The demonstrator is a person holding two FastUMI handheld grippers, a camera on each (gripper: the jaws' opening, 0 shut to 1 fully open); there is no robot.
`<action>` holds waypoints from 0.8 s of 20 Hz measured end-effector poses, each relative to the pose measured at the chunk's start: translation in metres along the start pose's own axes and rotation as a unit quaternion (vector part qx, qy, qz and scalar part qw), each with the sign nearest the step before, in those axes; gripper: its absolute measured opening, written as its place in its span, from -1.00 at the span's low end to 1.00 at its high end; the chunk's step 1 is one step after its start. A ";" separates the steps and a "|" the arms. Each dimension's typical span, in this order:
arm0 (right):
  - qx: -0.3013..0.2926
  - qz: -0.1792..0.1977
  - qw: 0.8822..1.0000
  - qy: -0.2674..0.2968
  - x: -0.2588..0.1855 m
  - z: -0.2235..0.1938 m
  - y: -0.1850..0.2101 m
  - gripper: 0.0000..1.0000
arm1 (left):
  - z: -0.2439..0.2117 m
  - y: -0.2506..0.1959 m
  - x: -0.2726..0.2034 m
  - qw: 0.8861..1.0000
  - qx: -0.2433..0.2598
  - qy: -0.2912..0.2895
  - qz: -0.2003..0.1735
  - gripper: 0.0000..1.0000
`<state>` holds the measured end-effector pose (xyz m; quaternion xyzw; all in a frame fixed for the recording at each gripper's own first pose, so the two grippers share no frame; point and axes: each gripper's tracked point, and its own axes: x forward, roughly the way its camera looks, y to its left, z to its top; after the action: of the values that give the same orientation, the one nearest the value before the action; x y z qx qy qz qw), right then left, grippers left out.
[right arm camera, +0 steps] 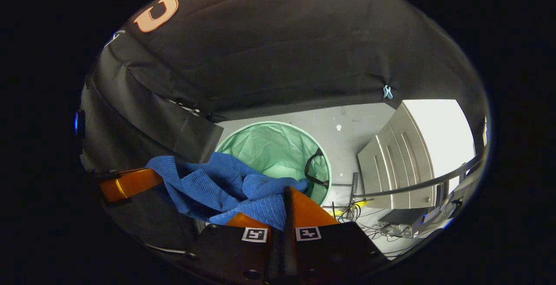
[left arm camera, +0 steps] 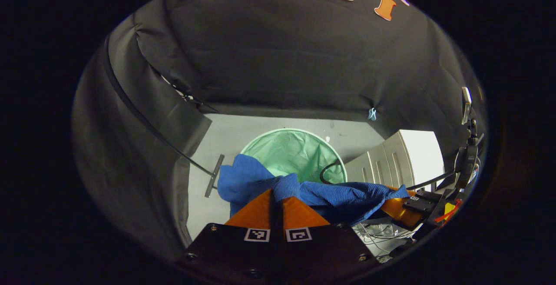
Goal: Grasp the clothes on the hanger with both hands and then place them into the laundry hamper below.
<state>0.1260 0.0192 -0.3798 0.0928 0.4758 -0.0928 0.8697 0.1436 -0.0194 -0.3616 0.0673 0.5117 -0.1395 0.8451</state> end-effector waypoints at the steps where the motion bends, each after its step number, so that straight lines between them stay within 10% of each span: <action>1: 0.000 -0.003 1.000 0.004 0.004 -0.003 -0.001 -0.79 | -0.001 0.001 0.003 1.000 0.001 0.008 0.003 -0.99; 10: -0.003 -0.007 1.000 0.029 0.026 -0.015 0.005 -0.78 | -0.020 0.004 0.023 0.999 0.009 0.049 0.016 -0.88; 12: -0.003 -0.002 1.000 0.017 0.026 -0.007 0.011 0.05 | -0.025 0.005 0.024 0.998 0.002 0.057 0.013 -0.77; 14: -0.006 -0.001 1.000 0.004 0.022 0.005 0.019 -0.03 | -0.027 0.008 0.027 0.998 -0.003 0.059 0.019 -0.48; 16: -0.016 -0.006 1.000 -0.007 0.016 0.014 0.025 0.64 | -0.031 0.018 0.033 0.998 -0.011 0.062 0.026 -0.13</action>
<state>0.1524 0.0384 -0.3844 0.0760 0.4720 -0.0908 0.8736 0.1373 0.0001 -0.4055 0.0800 0.5629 -0.1079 0.8155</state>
